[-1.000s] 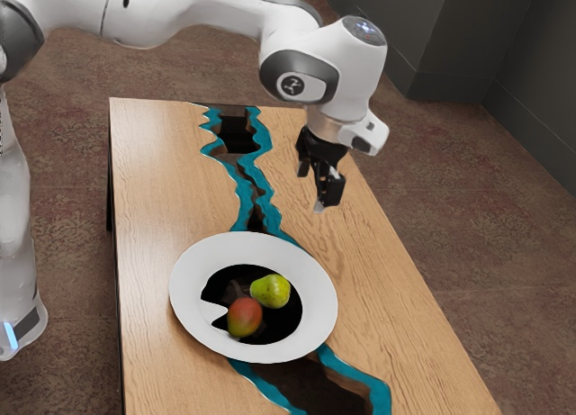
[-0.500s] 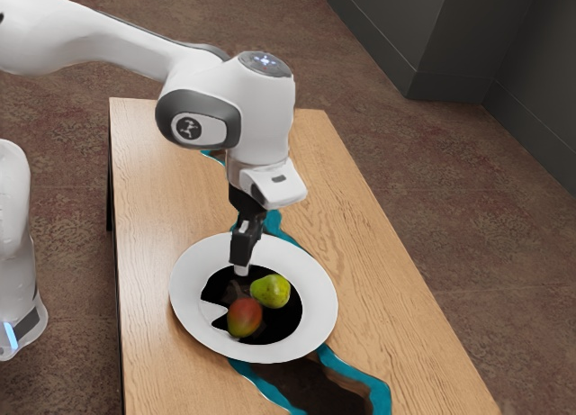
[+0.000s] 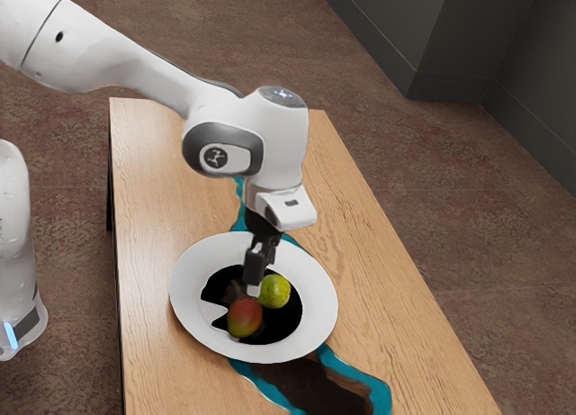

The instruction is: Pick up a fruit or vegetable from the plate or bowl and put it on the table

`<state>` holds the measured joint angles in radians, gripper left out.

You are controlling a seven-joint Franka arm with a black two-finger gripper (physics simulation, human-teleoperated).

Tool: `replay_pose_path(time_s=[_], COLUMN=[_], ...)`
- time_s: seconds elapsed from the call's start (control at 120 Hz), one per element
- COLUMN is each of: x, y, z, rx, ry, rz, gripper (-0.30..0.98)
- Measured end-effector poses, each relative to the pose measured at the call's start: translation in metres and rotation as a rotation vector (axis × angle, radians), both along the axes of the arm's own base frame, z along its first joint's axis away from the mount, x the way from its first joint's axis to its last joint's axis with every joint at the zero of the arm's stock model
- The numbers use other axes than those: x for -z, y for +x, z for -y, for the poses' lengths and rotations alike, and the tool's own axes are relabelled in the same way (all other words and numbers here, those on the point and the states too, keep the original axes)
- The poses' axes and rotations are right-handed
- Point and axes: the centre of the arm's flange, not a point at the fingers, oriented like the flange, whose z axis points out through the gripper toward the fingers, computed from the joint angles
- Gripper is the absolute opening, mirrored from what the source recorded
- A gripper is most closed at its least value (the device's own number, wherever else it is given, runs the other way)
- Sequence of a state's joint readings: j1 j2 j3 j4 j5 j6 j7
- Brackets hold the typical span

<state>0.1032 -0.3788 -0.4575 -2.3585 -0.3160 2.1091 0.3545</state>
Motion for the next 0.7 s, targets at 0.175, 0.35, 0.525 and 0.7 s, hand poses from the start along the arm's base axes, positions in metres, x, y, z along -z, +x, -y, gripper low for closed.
replay_pose_path(time_s=[0.175, 0.35, 0.525, 0.7], x=[0.020, 0.033, 0.040, 0.037], y=[0.012, 0.022, 0.028, 0.030], z=[-0.002, -0.004, -0.006, -0.006], rx=[0.022, 0.037, 0.043, 0.049], ry=[-0.018, -0.029, -0.025, -0.031], rz=[-0.018, -0.018, -0.006, 0.012], gripper=[0.69, 0.69, 0.66, 0.60])
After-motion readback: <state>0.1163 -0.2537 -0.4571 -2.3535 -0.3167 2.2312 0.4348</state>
